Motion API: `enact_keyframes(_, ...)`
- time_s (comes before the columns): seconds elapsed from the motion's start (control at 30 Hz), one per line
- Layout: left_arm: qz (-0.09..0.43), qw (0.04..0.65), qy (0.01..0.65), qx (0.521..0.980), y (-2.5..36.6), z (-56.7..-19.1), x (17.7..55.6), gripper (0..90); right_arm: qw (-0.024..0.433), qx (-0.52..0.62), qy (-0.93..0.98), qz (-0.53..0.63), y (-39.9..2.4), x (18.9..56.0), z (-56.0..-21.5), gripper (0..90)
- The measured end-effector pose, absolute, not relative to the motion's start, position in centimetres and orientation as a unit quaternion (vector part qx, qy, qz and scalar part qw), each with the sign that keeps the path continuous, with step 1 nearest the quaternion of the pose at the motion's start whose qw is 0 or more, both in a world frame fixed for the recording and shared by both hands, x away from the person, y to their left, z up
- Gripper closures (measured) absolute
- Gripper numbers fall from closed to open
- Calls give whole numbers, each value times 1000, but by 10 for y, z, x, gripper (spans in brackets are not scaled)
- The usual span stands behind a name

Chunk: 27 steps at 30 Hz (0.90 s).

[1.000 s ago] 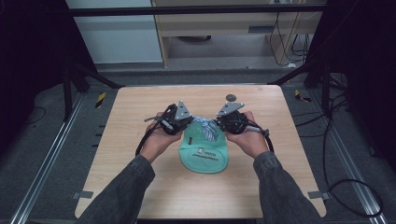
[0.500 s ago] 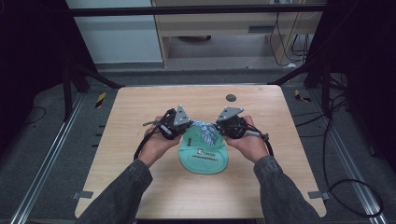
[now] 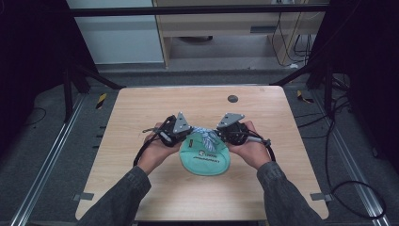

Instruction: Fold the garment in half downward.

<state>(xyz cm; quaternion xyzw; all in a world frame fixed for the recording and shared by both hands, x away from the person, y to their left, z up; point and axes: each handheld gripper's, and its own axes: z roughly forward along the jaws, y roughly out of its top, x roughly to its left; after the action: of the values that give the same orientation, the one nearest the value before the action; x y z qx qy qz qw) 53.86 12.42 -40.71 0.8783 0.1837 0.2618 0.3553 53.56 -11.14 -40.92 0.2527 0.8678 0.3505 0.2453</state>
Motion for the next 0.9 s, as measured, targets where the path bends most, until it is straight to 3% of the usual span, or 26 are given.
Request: enact_keyframes(0.9, 241, 367, 188, 878, 131, -432, 516, 868, 240, 234, 878, 343, -107, 511, -427, 810)
